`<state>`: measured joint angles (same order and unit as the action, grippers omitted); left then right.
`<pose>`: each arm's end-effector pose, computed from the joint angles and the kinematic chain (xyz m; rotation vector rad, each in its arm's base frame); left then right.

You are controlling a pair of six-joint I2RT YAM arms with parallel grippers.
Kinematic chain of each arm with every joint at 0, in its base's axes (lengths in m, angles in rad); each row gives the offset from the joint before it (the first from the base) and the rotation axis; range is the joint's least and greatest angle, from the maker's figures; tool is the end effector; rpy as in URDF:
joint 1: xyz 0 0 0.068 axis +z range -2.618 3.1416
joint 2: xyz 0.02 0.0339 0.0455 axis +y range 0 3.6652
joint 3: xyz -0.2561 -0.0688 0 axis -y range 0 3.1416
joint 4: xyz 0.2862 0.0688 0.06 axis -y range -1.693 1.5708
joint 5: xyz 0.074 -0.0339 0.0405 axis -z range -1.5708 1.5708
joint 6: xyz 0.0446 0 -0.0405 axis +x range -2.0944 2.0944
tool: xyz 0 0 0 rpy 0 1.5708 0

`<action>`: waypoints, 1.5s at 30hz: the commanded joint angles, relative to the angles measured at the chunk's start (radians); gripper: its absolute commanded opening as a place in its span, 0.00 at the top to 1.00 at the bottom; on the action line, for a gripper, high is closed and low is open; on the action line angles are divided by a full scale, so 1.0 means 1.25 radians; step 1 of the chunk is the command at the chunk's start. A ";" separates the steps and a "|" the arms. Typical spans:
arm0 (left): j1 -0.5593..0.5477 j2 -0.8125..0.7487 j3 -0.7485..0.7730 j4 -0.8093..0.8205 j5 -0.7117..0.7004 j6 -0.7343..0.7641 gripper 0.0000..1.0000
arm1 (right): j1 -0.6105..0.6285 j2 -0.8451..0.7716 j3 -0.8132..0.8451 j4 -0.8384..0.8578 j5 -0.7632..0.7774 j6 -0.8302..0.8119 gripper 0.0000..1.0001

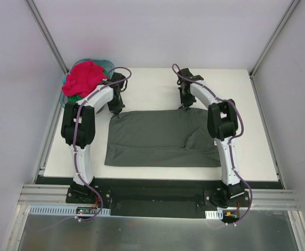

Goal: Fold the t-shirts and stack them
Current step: Grap the side of the flattened tshirt furthest away from the robot with both arms, then fold the other side of the tshirt into a rectangle

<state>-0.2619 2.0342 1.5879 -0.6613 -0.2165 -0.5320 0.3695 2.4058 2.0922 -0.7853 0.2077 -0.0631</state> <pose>0.4575 -0.1127 0.1680 -0.4214 2.5999 0.0238 0.5200 0.1915 0.1494 -0.5019 2.5923 -0.1750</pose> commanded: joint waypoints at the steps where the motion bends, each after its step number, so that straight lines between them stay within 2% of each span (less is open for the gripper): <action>1: -0.003 -0.055 -0.028 -0.001 0.000 -0.006 1.00 | 0.005 -0.163 -0.109 0.047 0.079 0.049 0.99; 10: -0.032 -0.173 -0.136 0.026 0.001 -0.003 1.00 | 0.028 -0.466 -0.465 0.141 0.130 0.176 0.99; 18: -0.060 -0.293 -0.276 0.049 -0.038 -0.035 1.00 | 0.102 -0.611 -0.689 0.125 0.197 0.313 0.96; 30: -0.069 -0.496 -0.494 0.101 -0.071 -0.127 1.00 | 0.208 -0.726 -0.844 0.116 0.310 0.477 0.86; 39: -0.081 -0.529 -0.589 0.117 -0.050 -0.150 1.00 | 0.265 -0.852 -0.995 0.145 0.285 0.594 0.69; 42: -0.085 -0.539 -0.617 0.118 -0.065 -0.160 1.00 | 0.271 -0.907 -1.020 0.125 0.273 0.594 0.65; 45: -0.085 -0.550 -0.633 0.126 -0.065 -0.160 1.00 | 0.271 -0.970 -1.011 0.105 0.285 0.562 0.56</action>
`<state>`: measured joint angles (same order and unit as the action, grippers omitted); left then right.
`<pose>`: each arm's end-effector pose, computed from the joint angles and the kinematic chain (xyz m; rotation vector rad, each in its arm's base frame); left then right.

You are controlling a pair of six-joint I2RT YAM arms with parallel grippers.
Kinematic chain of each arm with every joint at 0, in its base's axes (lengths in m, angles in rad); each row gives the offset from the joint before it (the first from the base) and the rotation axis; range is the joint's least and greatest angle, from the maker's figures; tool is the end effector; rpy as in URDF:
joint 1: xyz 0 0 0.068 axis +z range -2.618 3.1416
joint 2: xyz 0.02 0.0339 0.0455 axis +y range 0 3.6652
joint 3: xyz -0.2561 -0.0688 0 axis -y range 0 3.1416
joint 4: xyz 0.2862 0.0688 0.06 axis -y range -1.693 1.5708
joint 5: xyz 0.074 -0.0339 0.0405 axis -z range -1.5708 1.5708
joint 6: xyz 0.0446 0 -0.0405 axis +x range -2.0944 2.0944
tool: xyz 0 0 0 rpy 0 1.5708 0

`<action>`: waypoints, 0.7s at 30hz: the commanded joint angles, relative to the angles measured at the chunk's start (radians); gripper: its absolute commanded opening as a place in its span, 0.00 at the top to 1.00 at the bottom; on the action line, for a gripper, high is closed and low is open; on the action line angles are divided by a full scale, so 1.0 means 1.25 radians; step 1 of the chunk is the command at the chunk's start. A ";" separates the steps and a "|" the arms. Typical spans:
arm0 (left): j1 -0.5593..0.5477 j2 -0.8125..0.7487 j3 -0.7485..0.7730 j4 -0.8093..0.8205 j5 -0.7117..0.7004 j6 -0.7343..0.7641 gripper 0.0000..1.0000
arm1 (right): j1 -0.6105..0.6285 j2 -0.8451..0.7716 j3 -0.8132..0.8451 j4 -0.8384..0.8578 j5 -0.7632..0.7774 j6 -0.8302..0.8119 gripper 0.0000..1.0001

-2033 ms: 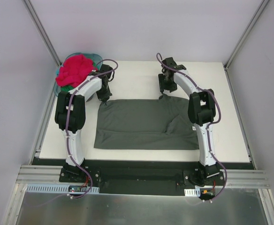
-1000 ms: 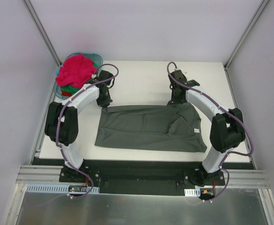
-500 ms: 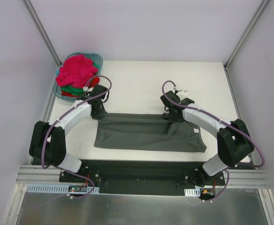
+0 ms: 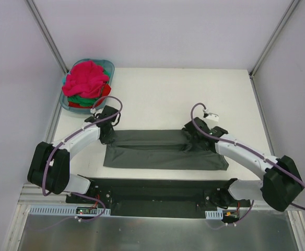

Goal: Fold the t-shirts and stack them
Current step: Fold the other side of the tshirt into a rectangle

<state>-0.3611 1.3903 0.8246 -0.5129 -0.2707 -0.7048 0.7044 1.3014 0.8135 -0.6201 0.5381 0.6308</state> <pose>0.2877 -0.0959 0.1596 -0.5290 2.5308 -0.0267 0.2304 0.1658 0.1787 0.0689 2.4539 -0.1731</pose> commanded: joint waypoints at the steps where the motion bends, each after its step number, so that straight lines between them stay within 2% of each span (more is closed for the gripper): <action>1: -0.006 -0.037 -0.025 0.011 -0.022 -0.018 1.00 | 0.003 -0.112 0.013 -0.027 0.032 -0.003 0.51; 4: -0.006 -0.037 -0.033 0.021 -0.014 -0.015 1.00 | 0.001 -0.178 -0.003 0.028 0.074 -0.045 0.26; 6: -0.006 -0.035 -0.039 0.026 -0.011 -0.014 1.00 | -0.009 -0.200 -0.021 0.123 0.036 -0.142 0.01; 10: -0.006 -0.032 -0.045 0.031 -0.011 -0.008 1.00 | -0.042 -0.139 0.042 0.222 -0.089 -0.345 0.04; 13: -0.006 -0.031 -0.052 0.036 -0.007 -0.007 0.98 | -0.043 0.002 0.193 0.139 -0.143 -0.498 0.04; 17: -0.006 -0.031 -0.055 0.040 -0.002 0.001 0.93 | -0.043 0.211 0.392 -0.023 -0.181 -0.545 0.01; 21: -0.006 -0.031 -0.060 0.038 0.007 0.007 0.84 | -0.042 0.369 0.501 -0.099 -0.183 -0.554 0.13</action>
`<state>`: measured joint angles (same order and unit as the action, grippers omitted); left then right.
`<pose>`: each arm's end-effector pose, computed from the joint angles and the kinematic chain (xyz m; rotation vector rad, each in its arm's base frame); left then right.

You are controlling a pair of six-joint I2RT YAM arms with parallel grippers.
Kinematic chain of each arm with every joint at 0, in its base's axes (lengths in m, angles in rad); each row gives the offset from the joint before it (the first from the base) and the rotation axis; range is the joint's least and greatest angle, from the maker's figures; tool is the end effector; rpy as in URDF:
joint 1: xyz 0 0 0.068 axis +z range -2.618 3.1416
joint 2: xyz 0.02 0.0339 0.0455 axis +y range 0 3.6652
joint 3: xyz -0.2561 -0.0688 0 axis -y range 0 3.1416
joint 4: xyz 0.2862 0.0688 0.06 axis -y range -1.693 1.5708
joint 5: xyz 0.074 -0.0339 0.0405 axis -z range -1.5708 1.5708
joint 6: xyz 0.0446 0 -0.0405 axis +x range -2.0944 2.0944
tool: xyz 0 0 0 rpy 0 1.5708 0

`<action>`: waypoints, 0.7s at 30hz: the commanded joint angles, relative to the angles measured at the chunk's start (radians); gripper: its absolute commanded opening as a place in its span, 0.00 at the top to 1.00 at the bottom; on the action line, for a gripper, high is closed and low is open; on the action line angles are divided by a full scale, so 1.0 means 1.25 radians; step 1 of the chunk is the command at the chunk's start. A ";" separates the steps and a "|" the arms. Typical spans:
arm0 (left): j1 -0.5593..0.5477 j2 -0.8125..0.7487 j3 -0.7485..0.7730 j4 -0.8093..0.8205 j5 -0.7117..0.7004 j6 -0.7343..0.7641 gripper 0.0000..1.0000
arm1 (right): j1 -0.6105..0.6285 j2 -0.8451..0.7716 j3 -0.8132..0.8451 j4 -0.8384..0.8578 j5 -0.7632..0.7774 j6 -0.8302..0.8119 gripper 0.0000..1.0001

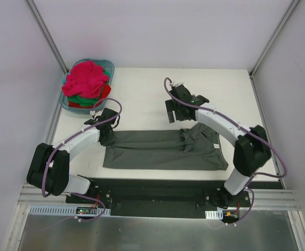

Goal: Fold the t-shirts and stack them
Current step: Fold the other side of the tshirt into a rectangle

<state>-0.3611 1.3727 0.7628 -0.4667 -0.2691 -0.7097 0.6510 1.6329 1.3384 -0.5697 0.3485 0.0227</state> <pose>0.2793 -0.0928 0.1468 -0.5348 2.5287 -0.0317 0.3294 0.2318 0.2553 -0.5847 2.2964 -0.1047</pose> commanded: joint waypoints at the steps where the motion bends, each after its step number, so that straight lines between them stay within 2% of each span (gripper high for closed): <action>1: -0.006 -0.018 -0.011 0.002 0.009 0.014 0.82 | 0.000 0.130 0.097 -0.154 -0.033 -0.067 0.15; 2: -0.006 -0.017 -0.011 0.000 0.012 0.013 0.80 | 0.000 0.149 0.105 -0.161 -0.035 -0.062 0.16; 5: -0.006 -0.019 -0.013 -0.001 0.026 0.020 0.68 | 0.001 0.186 0.109 -0.165 -0.054 -0.054 0.23; 7: -0.006 -0.028 -0.010 0.000 0.034 0.017 0.53 | 0.001 0.202 0.109 -0.171 -0.054 -0.056 0.27; 10: -0.006 -0.048 0.022 -0.008 0.040 0.018 0.40 | 0.001 0.226 0.109 -0.185 -0.030 -0.060 0.28; 12: -0.006 -0.073 0.041 -0.021 0.054 0.011 0.22 | 0.000 0.237 0.106 -0.191 -0.024 -0.065 0.29; 13: -0.006 -0.092 0.048 -0.021 0.064 0.007 0.05 | 0.001 0.242 0.104 -0.191 -0.022 -0.064 0.29; 14: -0.007 -0.110 0.049 -0.019 0.064 0.002 0.01 | 0.002 0.246 0.101 -0.190 -0.025 -0.064 0.29; 19: -0.007 -0.135 0.076 -0.017 0.066 -0.013 0.01 | 0.001 0.274 0.095 -0.176 -0.009 -0.070 0.30; 21: -0.007 -0.110 0.094 -0.003 0.089 -0.014 0.01 | 0.001 0.278 0.094 -0.174 0.024 -0.055 0.35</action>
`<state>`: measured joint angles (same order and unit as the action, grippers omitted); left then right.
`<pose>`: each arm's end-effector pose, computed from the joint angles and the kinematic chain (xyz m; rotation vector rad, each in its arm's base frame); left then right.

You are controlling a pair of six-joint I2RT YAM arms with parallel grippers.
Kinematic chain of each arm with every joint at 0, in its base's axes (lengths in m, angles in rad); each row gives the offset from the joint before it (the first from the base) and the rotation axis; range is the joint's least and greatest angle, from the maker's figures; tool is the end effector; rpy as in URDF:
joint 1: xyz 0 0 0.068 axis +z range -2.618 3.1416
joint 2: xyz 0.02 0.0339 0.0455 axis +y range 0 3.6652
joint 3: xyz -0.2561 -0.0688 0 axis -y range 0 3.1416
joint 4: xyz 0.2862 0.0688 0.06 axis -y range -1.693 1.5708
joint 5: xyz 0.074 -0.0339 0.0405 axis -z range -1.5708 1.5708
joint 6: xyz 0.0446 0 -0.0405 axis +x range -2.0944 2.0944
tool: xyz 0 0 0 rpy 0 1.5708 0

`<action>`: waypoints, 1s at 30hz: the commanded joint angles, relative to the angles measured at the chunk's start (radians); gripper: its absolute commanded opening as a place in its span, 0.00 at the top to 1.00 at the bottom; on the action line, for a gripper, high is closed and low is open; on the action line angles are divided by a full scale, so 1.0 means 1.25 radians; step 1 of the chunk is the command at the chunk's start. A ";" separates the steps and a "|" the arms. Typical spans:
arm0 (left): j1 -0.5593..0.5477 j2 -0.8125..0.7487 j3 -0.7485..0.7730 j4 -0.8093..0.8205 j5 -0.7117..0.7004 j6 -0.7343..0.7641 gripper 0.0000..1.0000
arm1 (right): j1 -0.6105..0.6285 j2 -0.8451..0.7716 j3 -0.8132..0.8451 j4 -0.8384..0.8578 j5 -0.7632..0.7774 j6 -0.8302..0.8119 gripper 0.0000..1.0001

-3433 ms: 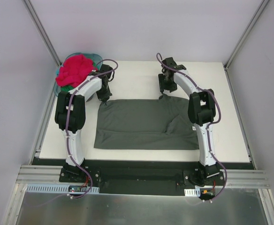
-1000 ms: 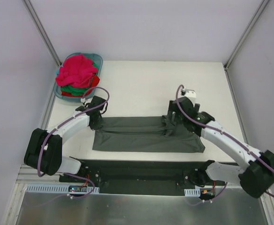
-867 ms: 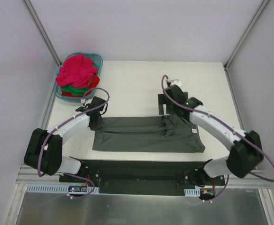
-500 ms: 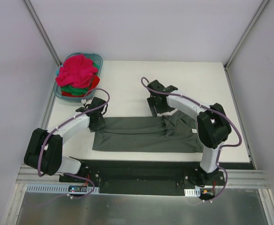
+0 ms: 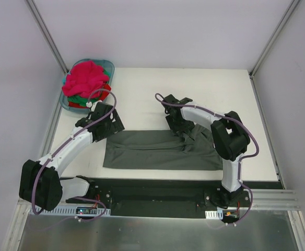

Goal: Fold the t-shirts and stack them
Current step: Fold the other side of the tshirt into a rectangle

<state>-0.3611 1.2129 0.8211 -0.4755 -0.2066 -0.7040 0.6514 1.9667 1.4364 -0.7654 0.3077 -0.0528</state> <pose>0.2781 -0.0952 0.2098 -0.5047 2.3740 -0.2353 0.3483 0.2485 0.1447 -0.9010 2.6251 -0.2979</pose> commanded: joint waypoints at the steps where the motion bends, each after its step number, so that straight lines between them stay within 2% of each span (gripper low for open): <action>1: -0.007 0.033 0.054 0.018 0.061 -0.011 0.01 | 0.000 0.009 0.013 -0.017 0.074 0.016 0.40; 7: -0.009 0.174 0.073 0.071 0.150 -0.016 0.01 | -0.001 -0.083 -0.042 -0.022 0.198 0.129 0.69; 12: -0.009 0.269 0.054 0.081 0.138 -0.023 0.01 | -0.004 -0.216 -0.127 -0.037 0.308 0.238 0.88; 14: -0.009 0.285 0.043 0.081 0.132 -0.026 0.01 | -0.008 -0.272 -0.177 -0.041 0.328 0.295 0.92; 21: -0.004 0.297 0.023 0.081 0.110 -0.026 0.01 | -0.013 -0.519 -0.397 -0.027 0.299 0.467 0.90; 27: -0.004 0.294 0.023 0.081 0.105 -0.021 0.01 | -0.011 -0.723 -0.605 0.011 0.154 0.578 0.85; 29: -0.003 0.292 0.023 0.080 0.105 -0.020 0.01 | -0.011 -0.789 -0.650 0.010 0.122 0.587 0.79; 30: -0.003 0.294 0.024 0.080 0.105 -0.018 0.01 | -0.011 -0.823 -0.665 0.006 0.115 0.582 0.65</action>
<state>-0.3611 1.5688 0.8803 -0.3637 -0.0620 -0.7223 0.6384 1.0664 0.6701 -0.7654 0.5480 0.5907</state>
